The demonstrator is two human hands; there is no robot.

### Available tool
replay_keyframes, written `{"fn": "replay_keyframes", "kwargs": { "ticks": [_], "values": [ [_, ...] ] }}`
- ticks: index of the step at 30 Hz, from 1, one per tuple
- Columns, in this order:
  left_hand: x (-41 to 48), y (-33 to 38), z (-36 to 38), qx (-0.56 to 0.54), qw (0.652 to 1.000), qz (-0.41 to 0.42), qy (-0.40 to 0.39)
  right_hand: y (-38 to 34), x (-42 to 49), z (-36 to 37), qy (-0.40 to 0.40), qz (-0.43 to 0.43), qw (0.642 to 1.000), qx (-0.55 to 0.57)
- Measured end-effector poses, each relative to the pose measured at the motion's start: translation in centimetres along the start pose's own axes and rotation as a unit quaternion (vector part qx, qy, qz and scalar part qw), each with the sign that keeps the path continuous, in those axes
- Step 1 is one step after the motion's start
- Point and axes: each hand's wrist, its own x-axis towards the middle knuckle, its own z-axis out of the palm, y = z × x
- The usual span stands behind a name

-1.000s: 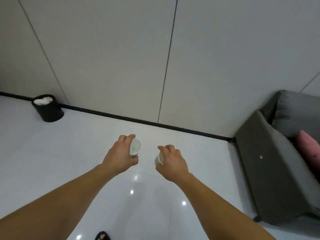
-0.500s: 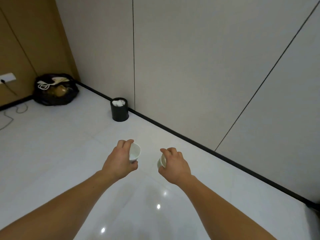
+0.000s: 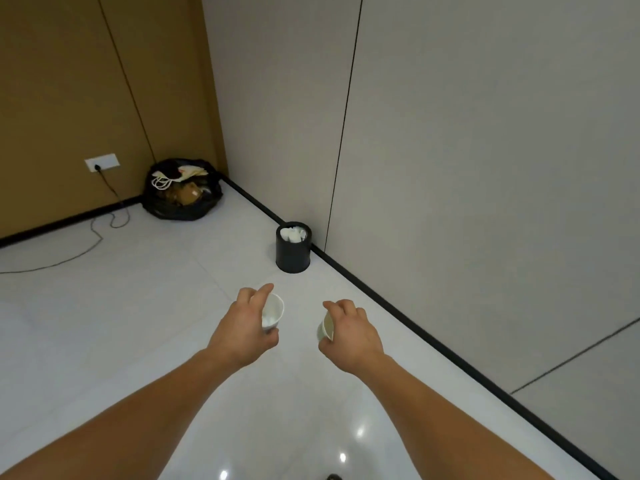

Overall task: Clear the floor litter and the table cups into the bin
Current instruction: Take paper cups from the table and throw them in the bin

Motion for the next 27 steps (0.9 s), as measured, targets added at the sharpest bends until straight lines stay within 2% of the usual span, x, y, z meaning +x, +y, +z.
{"fn": "replay_keyframes", "kwargs": {
  "ticks": [5, 12, 18, 22, 27],
  "values": [
    [8.2, -0.9, -1.7, 0.005, 0.999, -0.040, 0.037, -0.3, 10.2, -2.1, 0.006, -0.058, 0.998, 0.008],
    [18.8, -6.4, -1.0, 0.001, 0.996, -0.083, 0.020, -1.2, 23.3, -1.1, -0.043, -0.073, 0.996, -0.005],
    [33.7, -11.2, -2.2, -0.007, 0.999, -0.043, 0.007, -2.6, 36.4, -0.8, -0.050, -0.036, 0.998, -0.019],
    [43.1, -12.7, -3.8, -0.005, 1.000, 0.008, -0.014, -3.5, 44.0, -1.7, -0.038, 0.002, 0.999, -0.013],
    [52.8, -14.1, -3.1, 0.001, 0.999, 0.032, -0.044, -3.1, 51.5, -1.8, -0.047, 0.034, 0.998, 0.009]
  ]
}}
